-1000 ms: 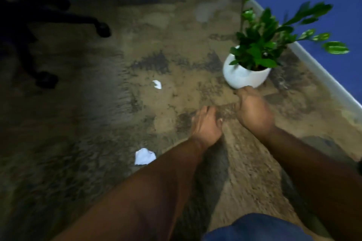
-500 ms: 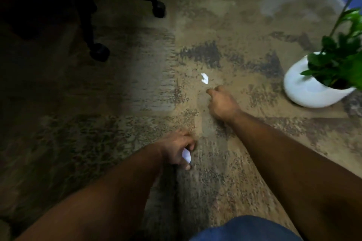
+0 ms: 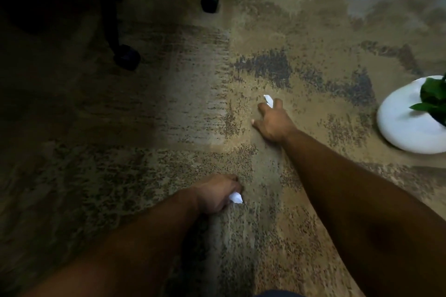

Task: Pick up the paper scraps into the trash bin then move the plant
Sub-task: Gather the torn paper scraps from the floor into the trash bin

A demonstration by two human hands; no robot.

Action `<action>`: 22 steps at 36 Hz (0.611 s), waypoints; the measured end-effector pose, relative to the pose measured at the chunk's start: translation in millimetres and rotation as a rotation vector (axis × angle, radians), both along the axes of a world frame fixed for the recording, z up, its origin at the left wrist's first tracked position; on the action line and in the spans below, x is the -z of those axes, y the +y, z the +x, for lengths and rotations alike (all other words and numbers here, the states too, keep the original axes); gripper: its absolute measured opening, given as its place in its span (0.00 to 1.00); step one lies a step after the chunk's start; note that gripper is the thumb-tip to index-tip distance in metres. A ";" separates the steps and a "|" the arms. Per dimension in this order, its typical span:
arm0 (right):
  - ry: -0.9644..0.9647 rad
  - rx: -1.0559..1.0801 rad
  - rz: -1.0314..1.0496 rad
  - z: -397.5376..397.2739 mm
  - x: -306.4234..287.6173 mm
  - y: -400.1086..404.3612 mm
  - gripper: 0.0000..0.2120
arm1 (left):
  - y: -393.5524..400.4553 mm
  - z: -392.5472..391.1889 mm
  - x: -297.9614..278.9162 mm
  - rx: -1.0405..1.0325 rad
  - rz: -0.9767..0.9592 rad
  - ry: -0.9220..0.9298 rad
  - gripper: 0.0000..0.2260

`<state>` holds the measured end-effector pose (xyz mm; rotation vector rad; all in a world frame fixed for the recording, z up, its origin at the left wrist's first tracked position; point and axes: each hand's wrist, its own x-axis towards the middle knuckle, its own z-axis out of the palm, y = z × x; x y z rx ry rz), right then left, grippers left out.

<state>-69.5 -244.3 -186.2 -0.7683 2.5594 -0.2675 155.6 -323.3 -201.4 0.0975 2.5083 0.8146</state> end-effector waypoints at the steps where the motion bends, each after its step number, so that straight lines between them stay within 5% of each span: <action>1: -0.006 0.008 -0.005 -3.7 1.7 -2.4 0.30 | -1.7 -0.4 0.6 -0.010 0.019 -0.004 0.10; 10: 0.091 -0.105 0.113 -21.9 16.1 -13.0 0.25 | -7.6 -6.3 5.5 -0.237 0.129 0.002 0.09; 15: 0.224 -0.118 0.016 -14.1 14.5 -0.6 0.13 | -9.6 -16.9 1.1 -0.282 0.114 0.005 0.12; 22: 0.220 -0.168 0.011 10.0 9.8 46.3 0.10 | 6.6 -42.2 -12.4 -0.360 0.071 -0.099 0.17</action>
